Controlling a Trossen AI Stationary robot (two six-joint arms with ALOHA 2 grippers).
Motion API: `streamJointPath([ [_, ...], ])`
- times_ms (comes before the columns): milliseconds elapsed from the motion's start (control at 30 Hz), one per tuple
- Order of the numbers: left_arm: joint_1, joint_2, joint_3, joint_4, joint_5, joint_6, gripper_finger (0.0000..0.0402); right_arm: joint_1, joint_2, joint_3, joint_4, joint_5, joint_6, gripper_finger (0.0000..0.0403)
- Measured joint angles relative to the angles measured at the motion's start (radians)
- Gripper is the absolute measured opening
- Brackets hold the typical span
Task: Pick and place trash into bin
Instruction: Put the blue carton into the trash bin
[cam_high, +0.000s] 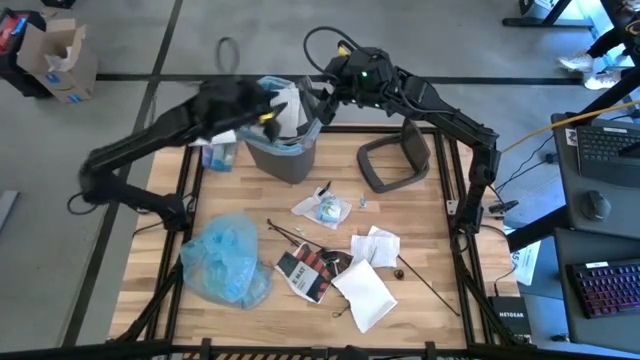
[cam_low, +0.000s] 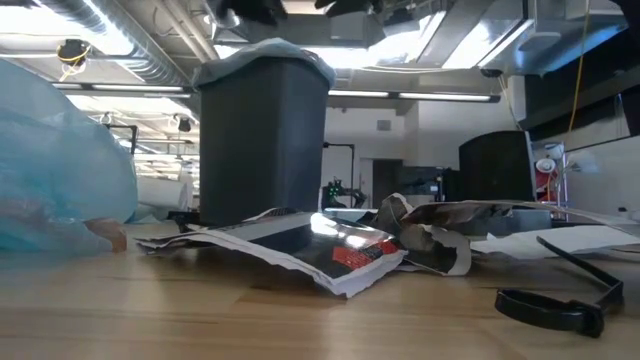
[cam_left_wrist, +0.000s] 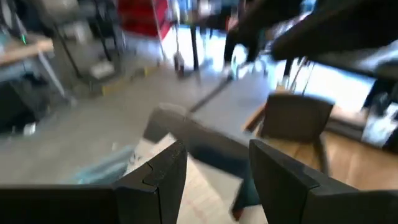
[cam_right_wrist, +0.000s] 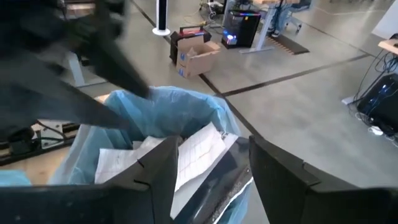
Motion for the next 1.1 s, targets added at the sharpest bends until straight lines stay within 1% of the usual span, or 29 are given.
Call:
streamJointPath([
  [67,0.046,0.059,0.022,-0.008,0.022,-0.012,0.0166,0.000,-0.001,0.000,-0.018,0.000,0.002,0.0186],
  [233,0.139,0.160,0.051,0.016,0.141,-0.081,0.0166,0.000,-0.001,0.000,-0.088,0.000,0.003,0.0186],
  [333,0.171,0.200,0.051,0.032,0.206,-0.121,0.0166,0.000,-0.001,0.000,-0.124,0.000,0.016,0.0186],
  [400,0.181,0.222,0.051,0.037,0.231,-0.136,0.0166,0.000,-0.001,0.000,-0.137,0.000,0.021,0.0186],
  [533,0.184,0.273,0.048,0.028,0.234,-0.139,0.0166,0.000,-0.001,0.000,-0.142,0.000,0.022,0.0186],
  [833,0.183,0.358,0.047,-0.127,0.232,-0.134,0.0166,0.020,-0.001,0.000,-0.170,0.000,0.019,0.0186],
  [1100,0.183,0.430,0.047,-0.233,0.221,-0.132,0.0166,0.034,-0.001,0.000,-0.188,0.000,0.014,0.0186],
])
